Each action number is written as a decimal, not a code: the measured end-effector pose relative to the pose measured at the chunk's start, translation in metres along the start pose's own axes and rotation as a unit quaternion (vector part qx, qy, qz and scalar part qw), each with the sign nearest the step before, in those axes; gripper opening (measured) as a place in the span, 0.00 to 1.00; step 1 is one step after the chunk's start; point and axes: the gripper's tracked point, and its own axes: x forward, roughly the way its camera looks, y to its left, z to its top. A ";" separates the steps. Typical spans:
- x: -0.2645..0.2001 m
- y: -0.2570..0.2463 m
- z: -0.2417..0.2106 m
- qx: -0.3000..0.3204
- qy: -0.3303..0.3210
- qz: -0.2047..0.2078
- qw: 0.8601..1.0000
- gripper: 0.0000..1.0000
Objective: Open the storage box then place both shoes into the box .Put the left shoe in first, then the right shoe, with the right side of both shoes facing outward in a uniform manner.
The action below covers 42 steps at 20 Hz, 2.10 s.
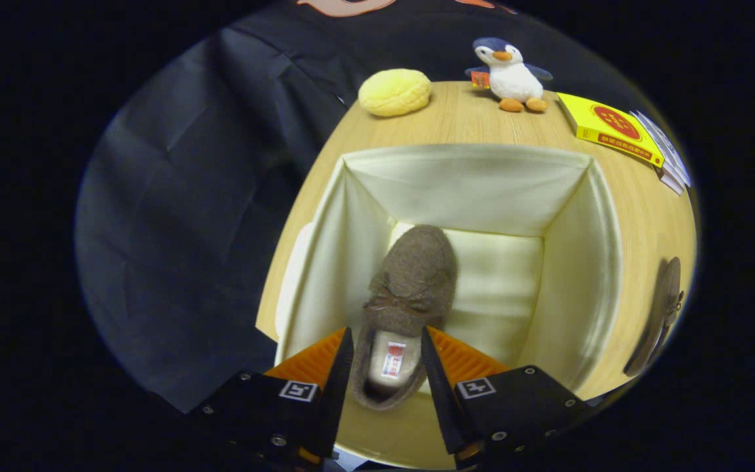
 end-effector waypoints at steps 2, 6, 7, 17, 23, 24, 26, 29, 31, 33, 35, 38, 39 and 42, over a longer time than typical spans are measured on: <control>-0.031 -0.005 0.015 -0.015 -0.041 0.017 0.999 0.70; -0.098 -0.036 0.036 -0.038 -0.125 0.030 0.991 0.84; -0.114 -0.051 0.039 -0.042 -0.144 0.026 0.988 0.86; -0.217 -0.268 0.009 -0.014 -0.242 -0.113 0.964 0.96; -0.229 -0.373 -0.045 -0.007 -0.232 -0.195 0.953 0.99; -0.225 -0.383 -0.053 -0.005 -0.228 -0.197 0.953 0.99; -0.212 -0.405 -0.068 -0.003 -0.215 -0.206 0.955 0.99; -0.191 -0.423 -0.083 -0.014 -0.195 -0.210 0.958 0.97; -0.176 -0.433 -0.088 -0.023 -0.185 -0.212 0.959 0.95; -0.157 -0.443 -0.093 -0.032 -0.171 -0.217 0.960 0.90; -0.141 -0.454 -0.095 -0.039 -0.157 -0.226 0.961 0.81; -0.123 -0.460 -0.084 -0.024 -0.159 -0.220 0.962 0.63; -0.119 -0.461 -0.079 -0.018 -0.162 -0.221 0.962 0.59; -0.107 -0.462 -0.070 0.000 -0.160 -0.224 0.961 0.33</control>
